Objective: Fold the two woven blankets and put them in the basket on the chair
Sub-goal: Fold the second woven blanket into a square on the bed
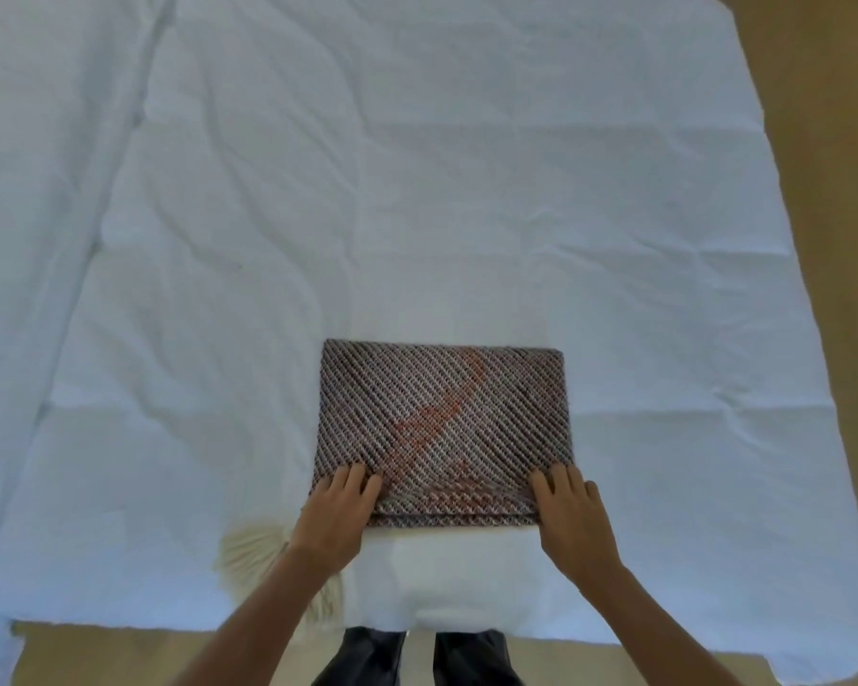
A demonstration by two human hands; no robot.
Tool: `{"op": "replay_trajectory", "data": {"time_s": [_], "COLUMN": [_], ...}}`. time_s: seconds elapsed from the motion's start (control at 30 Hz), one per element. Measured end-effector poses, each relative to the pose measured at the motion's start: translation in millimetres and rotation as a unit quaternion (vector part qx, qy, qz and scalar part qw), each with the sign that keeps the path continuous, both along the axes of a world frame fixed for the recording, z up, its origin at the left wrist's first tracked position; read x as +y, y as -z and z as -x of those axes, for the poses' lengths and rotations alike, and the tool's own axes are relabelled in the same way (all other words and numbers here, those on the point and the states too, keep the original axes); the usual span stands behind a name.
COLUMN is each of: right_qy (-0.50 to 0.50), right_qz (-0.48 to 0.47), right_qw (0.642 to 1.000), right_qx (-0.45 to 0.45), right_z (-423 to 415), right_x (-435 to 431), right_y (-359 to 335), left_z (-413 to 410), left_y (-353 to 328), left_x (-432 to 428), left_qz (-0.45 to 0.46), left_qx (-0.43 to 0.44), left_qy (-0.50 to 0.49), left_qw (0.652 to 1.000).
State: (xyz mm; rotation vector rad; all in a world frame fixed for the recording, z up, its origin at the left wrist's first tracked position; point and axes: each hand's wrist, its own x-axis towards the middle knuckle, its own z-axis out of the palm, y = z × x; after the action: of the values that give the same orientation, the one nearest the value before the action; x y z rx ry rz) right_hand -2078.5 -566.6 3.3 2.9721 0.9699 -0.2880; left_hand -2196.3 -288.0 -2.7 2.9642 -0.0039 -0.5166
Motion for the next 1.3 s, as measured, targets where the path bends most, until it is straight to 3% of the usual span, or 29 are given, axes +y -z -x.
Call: {"op": "replay_trajectory", "data": {"time_s": [0.2, 0.33, 0.43, 0.53, 0.83, 1.0, 1.13, 1.3], "right_qy": [-0.008, 0.022, 0.014, -0.015, -0.016, -0.017, 0.051, 0.057], "right_qz": [0.015, -0.003, -0.057, -0.053, 0.011, -0.008, -0.042, -0.005], "right_qw": [0.997, 0.999, 0.998, 0.998, 0.997, 0.997, 0.997, 0.997], "right_qx": [0.076, 0.046, 0.016, 0.038, 0.073, 0.074, 0.040, 0.055], "right_z": [21, 12, 2, 4, 16, 12, 0, 1], "right_x": [-6, 16, 44, 71, 78, 72, 28, 1], "right_y": [9, 1, 3, 18, 98, 74, 57, 89], "left_z": [15, -12, -43, -58, -45, -46, -26, -6], "left_y": [10, -1, -6, 10, 98, 71, 50, 78], "left_x": [-7, -19, -39, -61, -72, -67, -29, -14], "left_qz": [0.008, 0.010, 0.014, 0.046, 0.027, 0.035, 0.023, 0.027], "left_qx": [0.066, -0.017, -0.099, -0.081, -0.039, -0.033, -0.080, -0.051], "left_qy": [0.012, -0.062, -0.063, -0.058, -0.061, -0.059, -0.117, -0.149], "left_qw": [0.998, 0.998, 0.993, 0.994, 0.997, 0.997, 0.990, 0.987]}}
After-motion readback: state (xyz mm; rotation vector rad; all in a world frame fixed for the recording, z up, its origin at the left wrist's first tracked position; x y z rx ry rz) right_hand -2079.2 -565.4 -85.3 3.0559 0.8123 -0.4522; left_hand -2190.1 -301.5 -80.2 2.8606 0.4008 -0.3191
